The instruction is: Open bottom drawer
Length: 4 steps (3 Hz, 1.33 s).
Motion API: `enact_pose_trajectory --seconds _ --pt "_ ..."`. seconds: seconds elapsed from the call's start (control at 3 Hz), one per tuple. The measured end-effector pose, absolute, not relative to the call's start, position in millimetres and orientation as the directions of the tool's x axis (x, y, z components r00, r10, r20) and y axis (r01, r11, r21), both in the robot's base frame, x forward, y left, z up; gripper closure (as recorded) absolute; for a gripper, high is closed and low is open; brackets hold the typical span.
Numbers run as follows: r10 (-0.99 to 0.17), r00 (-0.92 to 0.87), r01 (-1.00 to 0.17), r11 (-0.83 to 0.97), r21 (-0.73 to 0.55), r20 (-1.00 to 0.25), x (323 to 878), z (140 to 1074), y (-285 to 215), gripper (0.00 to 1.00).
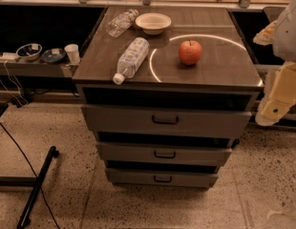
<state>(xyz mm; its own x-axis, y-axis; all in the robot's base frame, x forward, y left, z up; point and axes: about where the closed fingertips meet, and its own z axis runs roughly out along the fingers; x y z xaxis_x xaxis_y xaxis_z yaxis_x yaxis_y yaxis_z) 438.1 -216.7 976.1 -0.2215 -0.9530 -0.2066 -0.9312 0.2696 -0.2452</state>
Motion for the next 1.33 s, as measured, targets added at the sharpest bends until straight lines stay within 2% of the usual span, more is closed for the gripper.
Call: enact_pose_trajectory --seconds 0.33,0.67,1.0,1.33 --pt "-0.953 -0.222 -0.931 0.270 -0.245 -0.207 438.1 976.0 -216.7 0.00" --pt "-0.933 -0.233 -0.933 0.295 -0.209 -0.274 443.0 937.8 -224.8 0.00" --pt "-0.888 -0.234 -0.946 0.302 -0.118 -0.397 429.8 837.3 -242.0 0.00" --pt "-0.891 -0.220 -0.947 0.293 -0.133 -0.397 421.4 804.9 -256.4 0.00"
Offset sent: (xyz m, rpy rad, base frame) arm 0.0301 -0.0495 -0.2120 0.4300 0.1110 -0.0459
